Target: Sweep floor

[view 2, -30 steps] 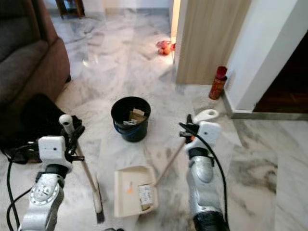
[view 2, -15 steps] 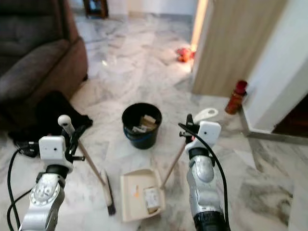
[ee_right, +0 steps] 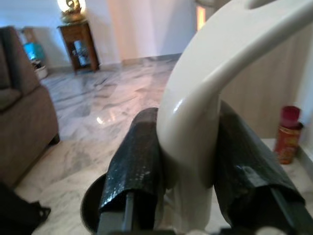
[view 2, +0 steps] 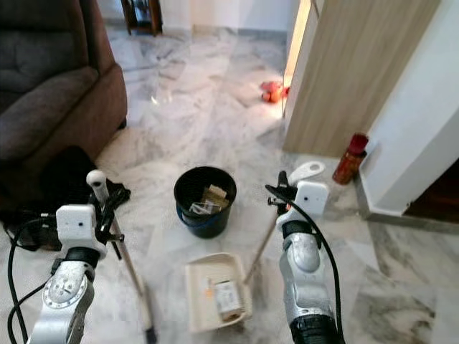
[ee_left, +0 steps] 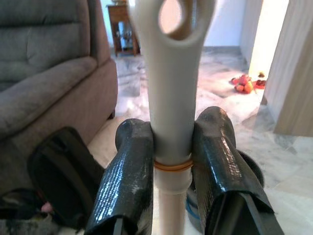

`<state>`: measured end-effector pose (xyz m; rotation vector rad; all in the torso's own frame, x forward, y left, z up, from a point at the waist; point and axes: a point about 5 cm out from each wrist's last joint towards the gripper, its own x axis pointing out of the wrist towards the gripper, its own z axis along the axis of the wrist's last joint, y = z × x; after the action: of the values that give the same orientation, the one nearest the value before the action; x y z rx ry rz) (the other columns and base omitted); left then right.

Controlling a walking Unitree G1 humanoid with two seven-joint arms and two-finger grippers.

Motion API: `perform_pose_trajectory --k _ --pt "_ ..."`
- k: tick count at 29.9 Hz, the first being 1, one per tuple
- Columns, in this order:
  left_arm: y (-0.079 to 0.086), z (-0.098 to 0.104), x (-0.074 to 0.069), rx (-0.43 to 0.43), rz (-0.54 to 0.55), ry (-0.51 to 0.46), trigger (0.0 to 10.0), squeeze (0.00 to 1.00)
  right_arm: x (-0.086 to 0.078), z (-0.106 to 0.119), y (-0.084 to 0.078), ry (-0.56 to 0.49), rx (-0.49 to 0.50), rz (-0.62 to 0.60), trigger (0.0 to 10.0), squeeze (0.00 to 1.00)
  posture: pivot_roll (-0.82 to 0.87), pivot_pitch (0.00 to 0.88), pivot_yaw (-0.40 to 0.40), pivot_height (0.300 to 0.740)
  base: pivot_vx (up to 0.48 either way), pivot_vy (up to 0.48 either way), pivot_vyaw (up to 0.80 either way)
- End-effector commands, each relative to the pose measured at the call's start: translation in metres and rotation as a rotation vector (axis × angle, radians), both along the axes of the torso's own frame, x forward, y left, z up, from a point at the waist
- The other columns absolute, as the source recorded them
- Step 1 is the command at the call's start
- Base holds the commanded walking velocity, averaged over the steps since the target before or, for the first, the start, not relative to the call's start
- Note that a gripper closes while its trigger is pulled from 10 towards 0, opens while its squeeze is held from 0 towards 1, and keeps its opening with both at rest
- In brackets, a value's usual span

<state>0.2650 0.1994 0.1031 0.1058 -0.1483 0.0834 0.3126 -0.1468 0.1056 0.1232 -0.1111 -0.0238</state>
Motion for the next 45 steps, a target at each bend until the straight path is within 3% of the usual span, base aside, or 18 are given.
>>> perform_pose_trajectory --k 1,13,33,45 --pt "-0.003 0.011 0.003 0.022 -0.016 -0.053 10.0 0.0 0.002 0.009 0.001 -0.046 0.049 -0.003 10.0 0.0 0.12 0.072 -0.015 0.74 0.319 0.0 0.0" --pt "-0.006 0.009 0.003 0.025 -0.039 -0.047 10.0 0.0 0.002 0.01 0.0 -0.051 0.05 -0.007 10.0 0.0 0.12 0.056 -0.01 0.74 0.281 0.0 0.0" --pt "-0.007 0.003 -0.002 0.045 -0.055 -0.034 10.0 0.0 -0.004 0.014 -0.011 -0.074 0.025 -0.005 10.0 0.0 0.11 0.068 -0.017 0.74 0.0 0.0 0.0" --pt "0.012 -0.007 -0.015 0.079 -0.011 0.008 10.0 0.0 -0.013 0.054 -0.018 -0.201 0.015 -0.007 10.0 0.0 0.11 0.079 -0.011 0.74 0.0 0.0 0.0"
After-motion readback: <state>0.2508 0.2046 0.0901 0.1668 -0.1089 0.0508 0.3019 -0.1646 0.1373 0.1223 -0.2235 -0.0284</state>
